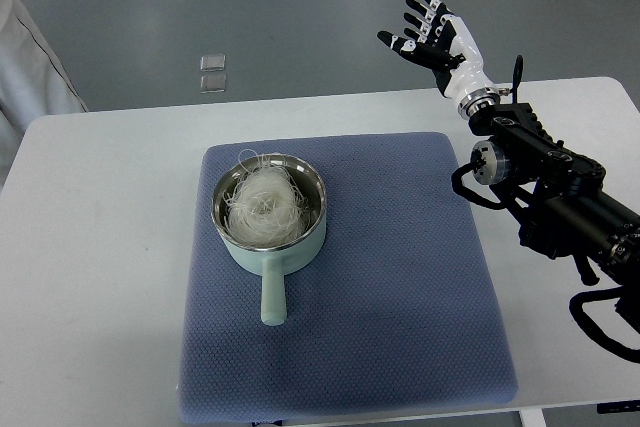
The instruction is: Put vermicelli into pot with right hand
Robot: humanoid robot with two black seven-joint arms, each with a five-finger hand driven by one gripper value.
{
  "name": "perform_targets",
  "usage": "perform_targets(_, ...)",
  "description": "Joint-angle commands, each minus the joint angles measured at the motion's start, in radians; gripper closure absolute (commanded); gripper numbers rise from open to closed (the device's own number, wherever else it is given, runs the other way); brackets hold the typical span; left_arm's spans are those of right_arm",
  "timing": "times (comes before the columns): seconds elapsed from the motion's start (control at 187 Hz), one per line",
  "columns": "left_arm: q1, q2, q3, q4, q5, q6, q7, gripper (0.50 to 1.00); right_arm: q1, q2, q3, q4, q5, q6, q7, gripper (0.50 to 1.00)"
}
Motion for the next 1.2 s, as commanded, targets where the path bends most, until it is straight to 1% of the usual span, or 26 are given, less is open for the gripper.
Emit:
perform_targets(0.0, 0.0, 0.0, 0.0, 0.0, 0.0, 0.0, 0.0, 0.5, -0.014, 0.009, -0.008, -0.042, 0.098, -0.038, -0.002, 0.576)
perform_targets(0.15, 0.0, 0.0, 0.0, 0.0, 0.0, 0.0, 0.002, 0.5, -0.066, 0.03, -0.005, -0.054, 0.135, -0.076, 0.001, 0.576)
perform_targets(0.214, 0.0, 0.0, 0.0, 0.0, 0.0, 0.0, 0.0, 0.5, -0.077, 0.033, -0.013, -0.057, 0.134, -0.117, 0.004, 0.574)
perform_targets(0.289, 0.0, 0.0, 0.0, 0.0, 0.0, 0.0, 0.0, 0.5, -0.092, 0.035, -0.013, -0.057, 0.132, -0.142, 0.009, 0.574)
perform_targets(0.615, 0.0, 0.0, 0.0, 0.0, 0.0, 0.0, 0.0, 0.5, -0.099, 0.035, 0.012, -0.056, 0.143, -0.144, 0.014, 0.572)
perform_targets(0.701, 0.0, 0.0, 0.0, 0.0, 0.0, 0.001, 0.0, 0.5, -0.1, 0.035, 0.041, -0.053, 0.16, -0.128, 0.014, 0.572)
perform_targets(0.754, 0.0, 0.0, 0.0, 0.0, 0.0, 0.0, 0.0, 0.5, -0.103, 0.035, 0.055, -0.05, 0.161, -0.105, 0.015, 0.572)
perform_targets(0.807, 0.0, 0.0, 0.0, 0.0, 0.0, 0.0, 0.0, 0.5, -0.106, 0.035, 0.06, -0.05, 0.161, -0.058, 0.015, 0.572)
perform_targets(0.818, 0.0, 0.0, 0.0, 0.0, 0.0, 0.001, 0.0, 0.5, -0.106, 0.035, 0.063, -0.05, 0.16, -0.035, 0.015, 0.572)
perform_targets(0.85, 0.0, 0.0, 0.0, 0.0, 0.0, 0.0, 0.0, 0.5, -0.108, 0.035, 0.066, -0.05, 0.16, -0.004, 0.015, 0.572)
perform_targets(0.936, 0.0, 0.0, 0.0, 0.0, 0.0, 0.0, 0.001, 0.5, -0.108, 0.035, 0.052, -0.05, 0.155, 0.045, 0.014, 0.572)
perform_targets(1.011, 0.0, 0.0, 0.0, 0.0, 0.0, 0.0, 0.0, 0.5, -0.108, 0.035, 0.046, -0.048, 0.149, 0.059, 0.014, 0.572)
perform_targets(1.193, 0.0, 0.0, 0.0, 0.0, 0.0, 0.0, 0.0, 0.5, -0.114, 0.035, 0.046, -0.05, 0.146, 0.057, 0.014, 0.572)
